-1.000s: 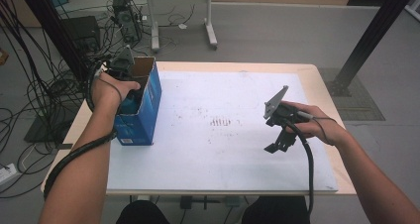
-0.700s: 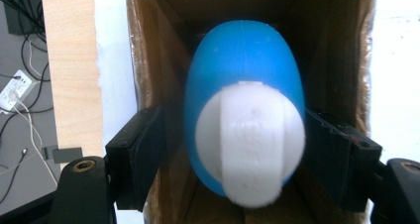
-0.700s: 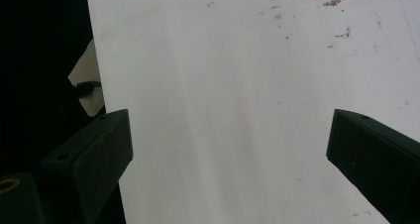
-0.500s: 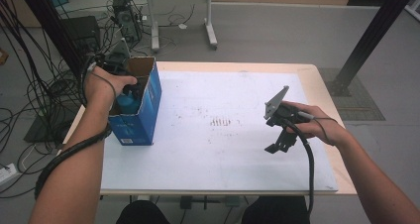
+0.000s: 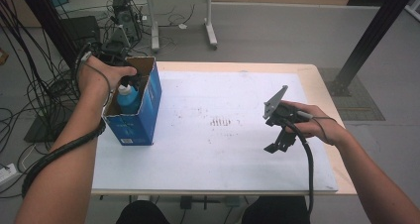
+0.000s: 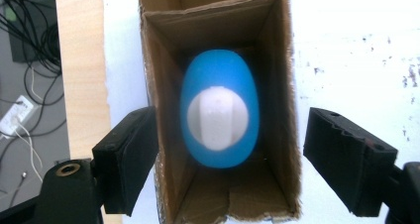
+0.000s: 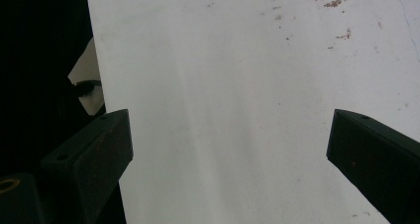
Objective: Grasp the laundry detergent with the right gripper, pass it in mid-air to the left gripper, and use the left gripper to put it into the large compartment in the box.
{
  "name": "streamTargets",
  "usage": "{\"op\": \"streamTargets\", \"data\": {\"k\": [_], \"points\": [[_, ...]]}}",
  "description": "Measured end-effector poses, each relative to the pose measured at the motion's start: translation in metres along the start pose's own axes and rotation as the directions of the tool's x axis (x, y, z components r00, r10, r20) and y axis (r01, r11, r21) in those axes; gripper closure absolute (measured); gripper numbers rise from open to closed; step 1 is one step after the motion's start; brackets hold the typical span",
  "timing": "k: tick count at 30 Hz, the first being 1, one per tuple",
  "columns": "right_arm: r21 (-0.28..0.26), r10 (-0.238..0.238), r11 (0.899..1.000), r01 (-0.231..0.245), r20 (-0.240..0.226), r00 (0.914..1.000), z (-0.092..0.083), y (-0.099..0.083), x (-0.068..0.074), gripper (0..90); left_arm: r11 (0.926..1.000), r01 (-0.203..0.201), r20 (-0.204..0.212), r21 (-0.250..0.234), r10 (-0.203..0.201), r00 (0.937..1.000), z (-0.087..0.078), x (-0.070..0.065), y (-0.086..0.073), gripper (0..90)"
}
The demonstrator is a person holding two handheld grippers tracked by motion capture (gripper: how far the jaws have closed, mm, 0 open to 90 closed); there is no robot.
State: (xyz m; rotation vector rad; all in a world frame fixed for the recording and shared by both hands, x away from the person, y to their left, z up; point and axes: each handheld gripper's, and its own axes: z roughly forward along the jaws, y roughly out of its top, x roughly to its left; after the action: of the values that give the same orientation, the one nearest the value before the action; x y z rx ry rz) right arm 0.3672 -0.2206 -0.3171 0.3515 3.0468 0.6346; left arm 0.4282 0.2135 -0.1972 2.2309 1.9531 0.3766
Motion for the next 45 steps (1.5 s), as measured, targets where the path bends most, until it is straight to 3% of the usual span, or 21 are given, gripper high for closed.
{"op": "streamTargets", "data": {"k": [17, 24, 29, 35, 45], "points": [[0.006, -0.005, 1.000, 0.005, 0.003, 1.0000, -0.002, 0.004, -0.001, 3.3, 0.9966, -0.065, 0.035, -0.049, 0.067, 0.9971, -0.044, -0.024, 0.000, 11.9], [0.008, -0.004, 1.000, 0.004, 0.006, 1.0000, -0.003, 0.005, 0.000, 3.3, 0.9917, -0.098, 0.061, -0.084, 0.103, 0.9928, -0.056, -0.042, 0.003, 9.8], [0.004, 0.006, 1.000, -0.006, 0.006, 1.0000, -0.003, 0.004, 0.000, 3.3, 0.9862, -0.127, 0.079, -0.106, 0.136, 0.9875, -0.059, -0.061, 0.006, 9.8], [-0.005, 0.012, 1.000, -0.012, 0.006, 0.9999, -0.005, 0.002, 0.000, 3.3, 0.9750, -0.195, 0.105, -0.106, 0.206, 0.9729, -0.056, -0.082, 0.011, 9.8], [-0.014, 0.035, 0.999, -0.035, 0.023, 0.9991, -0.014, 0.001, -0.001, 3.1, 0.9652, -0.232, 0.138, -0.121, 0.248, 0.9591, -0.038, -0.110, 0.018, 9.9]]}}
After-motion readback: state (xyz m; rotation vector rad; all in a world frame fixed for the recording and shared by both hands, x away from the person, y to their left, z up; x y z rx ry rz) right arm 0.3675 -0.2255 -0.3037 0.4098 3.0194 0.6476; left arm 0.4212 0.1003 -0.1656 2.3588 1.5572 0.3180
